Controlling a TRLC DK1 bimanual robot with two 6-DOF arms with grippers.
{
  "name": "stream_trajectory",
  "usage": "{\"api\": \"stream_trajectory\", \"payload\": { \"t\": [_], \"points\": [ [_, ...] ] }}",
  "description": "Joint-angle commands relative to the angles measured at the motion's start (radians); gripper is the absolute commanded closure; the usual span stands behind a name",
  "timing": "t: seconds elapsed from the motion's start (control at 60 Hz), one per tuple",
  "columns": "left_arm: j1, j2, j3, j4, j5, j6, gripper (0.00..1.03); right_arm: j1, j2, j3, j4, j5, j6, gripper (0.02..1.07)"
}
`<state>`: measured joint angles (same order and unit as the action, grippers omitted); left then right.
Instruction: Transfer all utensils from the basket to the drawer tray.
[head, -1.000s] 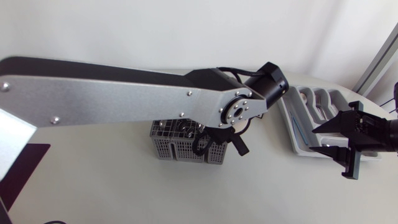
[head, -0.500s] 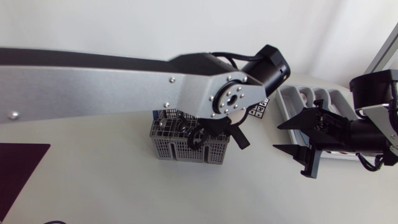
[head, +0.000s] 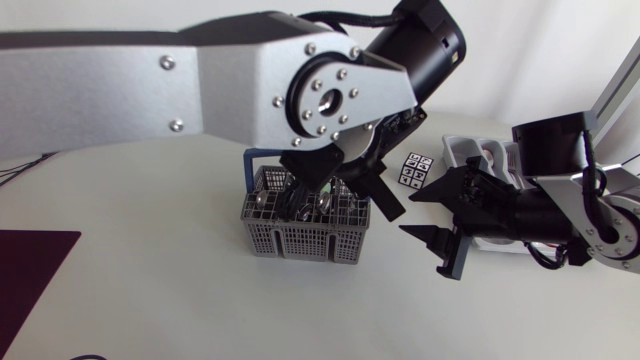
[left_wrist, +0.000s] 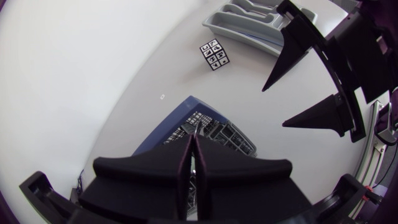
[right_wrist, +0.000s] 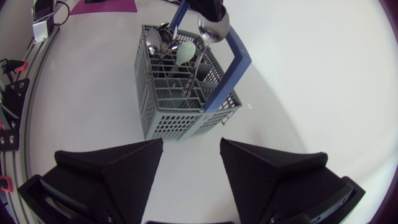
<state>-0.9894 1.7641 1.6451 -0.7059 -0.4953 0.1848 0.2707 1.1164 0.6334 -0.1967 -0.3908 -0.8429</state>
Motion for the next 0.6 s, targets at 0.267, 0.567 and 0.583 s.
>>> {"api": "stream_trajectory", "payload": {
  "t": [0.267,0.567,0.583],
  "points": [
    [0.003,-0.130,0.064,-0.040,0.031,0.007,1.00,0.051,-0.010,-0.003,0.094,0.004,0.205,0.38],
    [0.097,-0.141,0.078,-0.040,0.232,-0.107,1.00,0.137,-0.093,0.015,0.112,0.090,0.337,0.38],
    [0.106,-0.138,0.079,-0.041,0.258,-0.119,1.00,0.148,-0.093,0.019,0.112,0.099,0.343,0.38]
  ]
}}
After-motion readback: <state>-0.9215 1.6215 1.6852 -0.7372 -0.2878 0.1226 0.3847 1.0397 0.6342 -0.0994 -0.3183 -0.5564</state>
